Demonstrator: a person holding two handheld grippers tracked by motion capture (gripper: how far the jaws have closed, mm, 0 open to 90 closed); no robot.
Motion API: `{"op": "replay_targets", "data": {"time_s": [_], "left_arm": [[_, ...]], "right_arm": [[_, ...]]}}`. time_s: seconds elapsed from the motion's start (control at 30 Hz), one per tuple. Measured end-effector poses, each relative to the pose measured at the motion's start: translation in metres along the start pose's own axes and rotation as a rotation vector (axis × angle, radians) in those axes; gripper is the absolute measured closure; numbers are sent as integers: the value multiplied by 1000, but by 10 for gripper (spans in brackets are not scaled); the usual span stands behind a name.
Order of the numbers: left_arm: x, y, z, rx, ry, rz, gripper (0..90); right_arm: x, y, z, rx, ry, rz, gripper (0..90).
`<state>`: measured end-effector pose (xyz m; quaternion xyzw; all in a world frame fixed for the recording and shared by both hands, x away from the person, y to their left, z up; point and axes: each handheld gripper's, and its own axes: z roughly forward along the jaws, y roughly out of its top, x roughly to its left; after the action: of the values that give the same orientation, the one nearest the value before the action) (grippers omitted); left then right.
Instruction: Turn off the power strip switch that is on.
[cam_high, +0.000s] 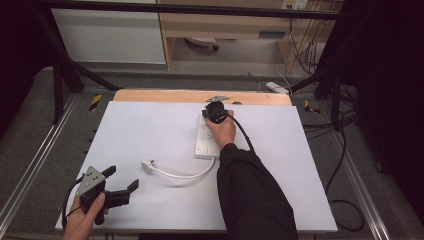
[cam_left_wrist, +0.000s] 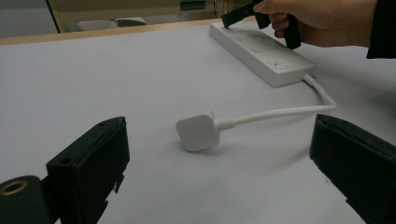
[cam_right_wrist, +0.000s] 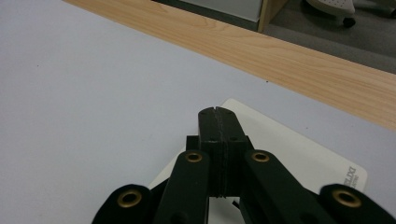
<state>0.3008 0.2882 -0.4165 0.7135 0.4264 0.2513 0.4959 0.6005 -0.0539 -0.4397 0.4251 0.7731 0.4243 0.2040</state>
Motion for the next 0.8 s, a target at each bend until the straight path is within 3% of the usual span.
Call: {"op": "replay_targets", "data": {"time_s": [0.37, 0.8], "left_arm": [[0, 0, 0, -1, 0, -1, 47], [0, 0, 0, -4, 0, 2, 47]], "right_arm": [[-3, 0, 0, 10, 5, 34, 900], [7, 3, -11, -42, 20, -11, 900]]}}
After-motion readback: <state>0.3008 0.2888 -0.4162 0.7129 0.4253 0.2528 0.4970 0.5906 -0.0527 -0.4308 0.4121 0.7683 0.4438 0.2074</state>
